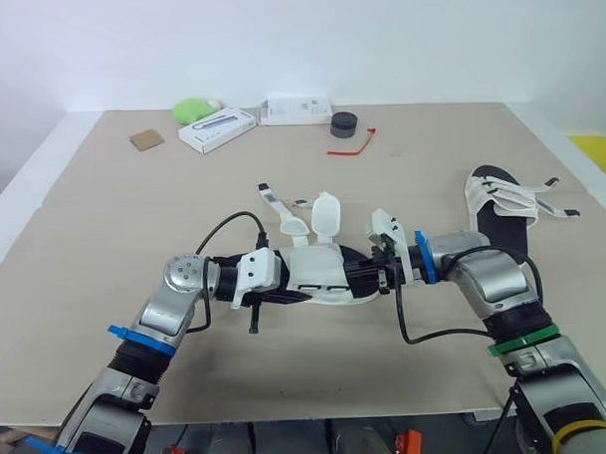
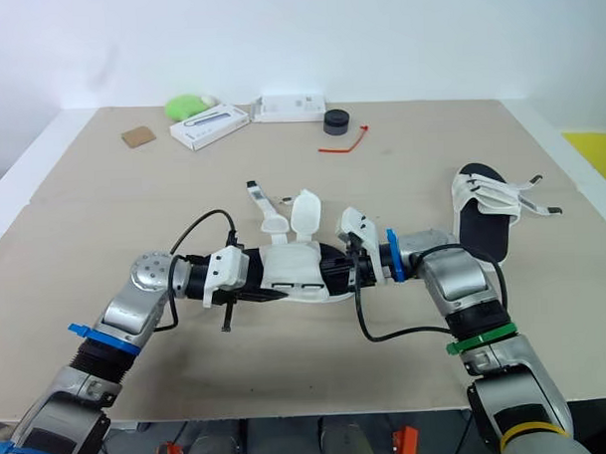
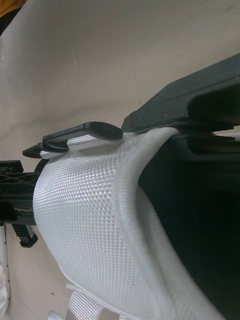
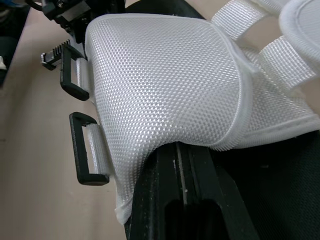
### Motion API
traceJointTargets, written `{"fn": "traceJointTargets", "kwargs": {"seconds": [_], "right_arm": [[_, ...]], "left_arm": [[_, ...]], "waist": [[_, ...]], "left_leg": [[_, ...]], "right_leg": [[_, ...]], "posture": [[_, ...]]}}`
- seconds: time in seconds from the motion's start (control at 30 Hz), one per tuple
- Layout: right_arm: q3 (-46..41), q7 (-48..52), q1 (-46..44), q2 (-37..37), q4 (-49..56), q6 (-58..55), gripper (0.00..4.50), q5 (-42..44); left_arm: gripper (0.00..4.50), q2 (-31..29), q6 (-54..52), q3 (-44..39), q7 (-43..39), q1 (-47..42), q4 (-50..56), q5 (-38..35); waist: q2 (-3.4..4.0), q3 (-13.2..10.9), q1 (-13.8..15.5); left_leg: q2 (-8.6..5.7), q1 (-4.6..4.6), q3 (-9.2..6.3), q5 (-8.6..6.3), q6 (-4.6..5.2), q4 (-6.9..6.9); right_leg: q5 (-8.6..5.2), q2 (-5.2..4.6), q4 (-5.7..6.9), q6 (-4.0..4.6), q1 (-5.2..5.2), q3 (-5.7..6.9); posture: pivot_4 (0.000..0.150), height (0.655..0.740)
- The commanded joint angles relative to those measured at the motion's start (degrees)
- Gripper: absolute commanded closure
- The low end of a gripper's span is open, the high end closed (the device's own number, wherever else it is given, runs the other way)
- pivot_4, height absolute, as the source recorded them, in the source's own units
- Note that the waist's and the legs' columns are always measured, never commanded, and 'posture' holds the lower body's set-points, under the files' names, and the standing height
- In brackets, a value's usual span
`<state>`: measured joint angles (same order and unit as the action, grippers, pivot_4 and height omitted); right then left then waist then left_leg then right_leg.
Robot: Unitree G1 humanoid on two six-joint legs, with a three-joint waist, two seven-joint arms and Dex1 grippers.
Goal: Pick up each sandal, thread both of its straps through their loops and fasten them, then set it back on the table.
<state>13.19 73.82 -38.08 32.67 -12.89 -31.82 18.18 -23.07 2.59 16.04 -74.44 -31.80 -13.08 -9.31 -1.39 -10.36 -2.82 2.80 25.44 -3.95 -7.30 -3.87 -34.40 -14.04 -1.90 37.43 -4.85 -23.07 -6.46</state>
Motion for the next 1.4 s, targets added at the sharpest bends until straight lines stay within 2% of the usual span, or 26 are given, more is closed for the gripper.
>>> {"fn": "traceJointTargets", "kwargs": {"seconds": [0.03,0.27,0.33,0.6,0.67,0.7,0.87,0.97,1.1,1.2,1.3,1.4], "right_arm": [[2.26,2.44,-2.29,-2.7,-1.24,1.79,4.46,-0.27],[8.82,3.47,-0.53,-3.13,-12.97,7.98,4.46,-10.05],[8.84,4.04,-0.72,-3.09,-15.24,9.45,4.46,-11.01],[6.79,5.76,-3.42,-4.0,-19.64,10.82,4.46,-10.78],[6.76,6.06,-3.92,-4.24,-20.36,11.3,4.5,-10.97],[6.76,6.16,-4.19,-4.38,-20.8,11.56,4.5,-11.09],[6.76,6.72,-5.14,-5.1,-22.43,12.63,4.5,-11.94],[6.77,7.01,-5.78,-5.43,-23.45,13.32,4.5,-12.43],[6.9,7.21,-6.59,-5.78,-24.59,14.37,4.5,-12.78],[6.77,7.21,-7.65,-6.79,-26.11,15.11,4.5,-12.66],[6.7,6.98,-8.2,-7.79,-26.94,15.63,4.5,-12.63],[6.44,7.05,-8.33,-8.29,-27.34,15.94,4.5,-12.69]], "left_arm": [[4.5,2.03,0.81,1.68,-0.13,-1.07,-1.12,0.02],[4.5,2.69,0.45,1.22,0.34,-1.54,-1.35,0.05],[4.5,2.83,0.03,0.92,0.66,-1.53,-0.84,-0.11],[4.5,2.2,-1.2,-0.05,1.48,-1.21,1.04,-0.19],[3.86,1.97,-2.87,-0.96,2.7,-1.52,1.23,-0.37],[3.75,1.8,-3.63,-1.33,2.87,-1.75,1.26,-0.62],[1.6,-0.45,-9.78,-3.54,2.55,-1.15,5.81,-3.97],[0.13,-4.03,-19.19,-4.88,1.01,-0.35,11.89,-8.67],[0.04,-14.06,-37.47,-8.71,-2.86,1.63,23.22,-19.63],[0.04,-20.55,-53.1,-17.57,-0.78,1.88,24.6,-30.59],[0.04,-18.13,-66.15,-24.35,8.68,-1.0,17.36,-36.73],[0.04,-13.31,-70.99,-26.35,18.46,-4.68,9.12,-35.12]], "waist": [[0.02,0.01,0.0],[0.12,0.43,-0.04],[0.08,0.66,-0.08],[0.13,1.07,-0.22],[0.14,1.08,-0.21],[0.12,1.09,-0.22],[0.14,1.09,-1.32],[0.13,1.08,-1.64],[0.13,1.07,-1.87],[0.01,0.99,-2.42],[-0.02,0.97,-2.81],[-0.07,0.99,-2.88]], "left_leg": [[0.0,-0.04,0.0,0.01,0.02,0.0],[0.0,-0.45,0.0,0.02,0.03,-0.01],[0.0,-0.78,0.01,0.01,0.01,0.0],[0.01,-0.87,0.0,-0.01,-0.01,0.0],[0.01,-0.87,0.01,0.0,-0.01,0.01],[0.01,-0.87,0.01,0.0,-0.01,0.01],[0.03,-0.87,0.01,0.0,0.0,0.07],[0.04,-0.84,0.01,0.0,0.0,0.08],[0.06,-0.85,0.01,-0.01,-0.01,0.14],[0.1,-0.89,0.01,-0.03,-0.04,0.22],[0.13,-1.1,-0.02,-0.12,-0.19,0.23],[0.09,-1.17,-0.09,-0.15,-0.23,0.23]], "right_leg": [[0.01,0.0,0.0,0.01,0.03,0.0],[0.03,0.0,0.0,0.04,0.42,0.0],[-0.01,0.0,-0.02,0.07,0.78,0.0],[-0.02,-0.02,-0.02,0.09,0.84,0.0],[-0.02,-0.02,-0.02,0.09,0.84,0.0],[-0.02,-0.02,-0.02,0.09,0.84,0.0],[0.02,0.0,-0.01,0.15,0.78,0.0],[0.02,0.0,-0.02,0.15,0.77,0.0],[0.0,0.0,-0.02,0.17,0.74,0.01],[-0.04,0.0,-0.03,0.24,0.68,0.02],[-0.1,0.0,-0.03,0.29,0.65,0.08],[-0.11,-0.01,-0.05,0.31,0.67,0.13]], "posture": [[0.15,0.74],[0.15,0.74],[0.15,0.74],[0.15,0.74],[0.15,0.74],[0.15,0.74],[0.15,0.74],[0.15,0.74],[0.15,0.74],[0.15,0.74],[0.15,0.74],[0.15,0.74]]}}
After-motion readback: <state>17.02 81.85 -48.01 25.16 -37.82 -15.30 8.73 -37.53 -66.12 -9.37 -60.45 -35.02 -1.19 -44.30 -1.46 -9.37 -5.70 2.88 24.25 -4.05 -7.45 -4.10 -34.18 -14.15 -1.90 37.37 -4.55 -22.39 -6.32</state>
